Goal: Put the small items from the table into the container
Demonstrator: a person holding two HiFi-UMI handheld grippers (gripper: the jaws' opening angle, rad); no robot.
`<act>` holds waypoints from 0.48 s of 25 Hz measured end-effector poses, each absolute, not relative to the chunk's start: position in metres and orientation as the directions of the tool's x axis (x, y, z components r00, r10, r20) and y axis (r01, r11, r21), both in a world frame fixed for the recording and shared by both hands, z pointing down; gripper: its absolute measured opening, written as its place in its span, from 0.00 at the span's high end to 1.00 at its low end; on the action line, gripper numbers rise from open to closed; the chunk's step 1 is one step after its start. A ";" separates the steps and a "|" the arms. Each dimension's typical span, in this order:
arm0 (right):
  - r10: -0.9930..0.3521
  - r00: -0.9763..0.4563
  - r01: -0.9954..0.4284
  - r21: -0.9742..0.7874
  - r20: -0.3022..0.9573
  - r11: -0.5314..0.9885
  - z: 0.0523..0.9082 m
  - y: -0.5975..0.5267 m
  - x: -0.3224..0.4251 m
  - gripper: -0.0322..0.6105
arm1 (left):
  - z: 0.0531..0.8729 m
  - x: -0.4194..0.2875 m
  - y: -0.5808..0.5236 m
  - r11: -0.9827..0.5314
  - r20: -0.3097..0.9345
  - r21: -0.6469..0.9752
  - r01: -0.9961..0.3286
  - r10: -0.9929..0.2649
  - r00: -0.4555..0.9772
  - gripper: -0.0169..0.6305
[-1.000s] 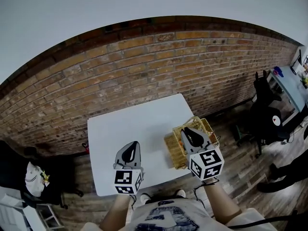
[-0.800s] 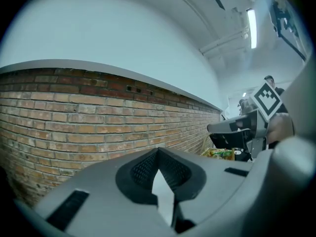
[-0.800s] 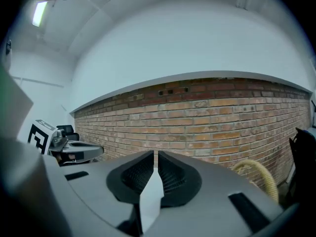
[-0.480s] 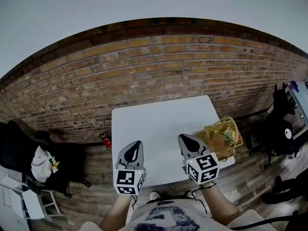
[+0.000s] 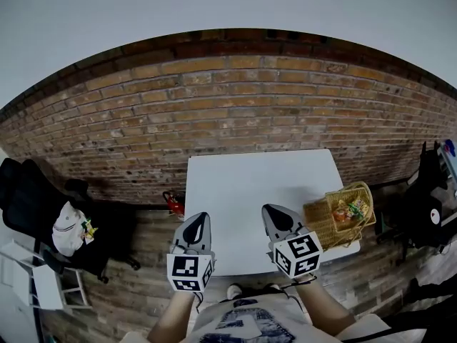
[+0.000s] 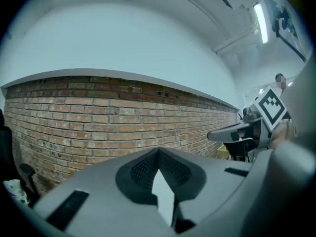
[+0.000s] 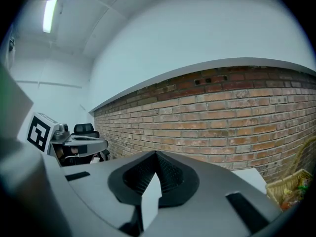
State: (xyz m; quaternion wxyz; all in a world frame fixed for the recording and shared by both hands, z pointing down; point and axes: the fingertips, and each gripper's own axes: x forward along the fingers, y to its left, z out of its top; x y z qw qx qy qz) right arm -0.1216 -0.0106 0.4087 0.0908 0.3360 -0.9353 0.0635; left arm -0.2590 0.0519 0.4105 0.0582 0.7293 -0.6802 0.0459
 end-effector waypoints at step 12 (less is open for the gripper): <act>-0.631 -0.749 -0.652 -0.051 0.203 0.757 0.409 -0.022 -0.125 0.92 | 0.408 -0.257 0.037 -0.075 0.138 0.019 -0.997 -0.987 0.077 0.90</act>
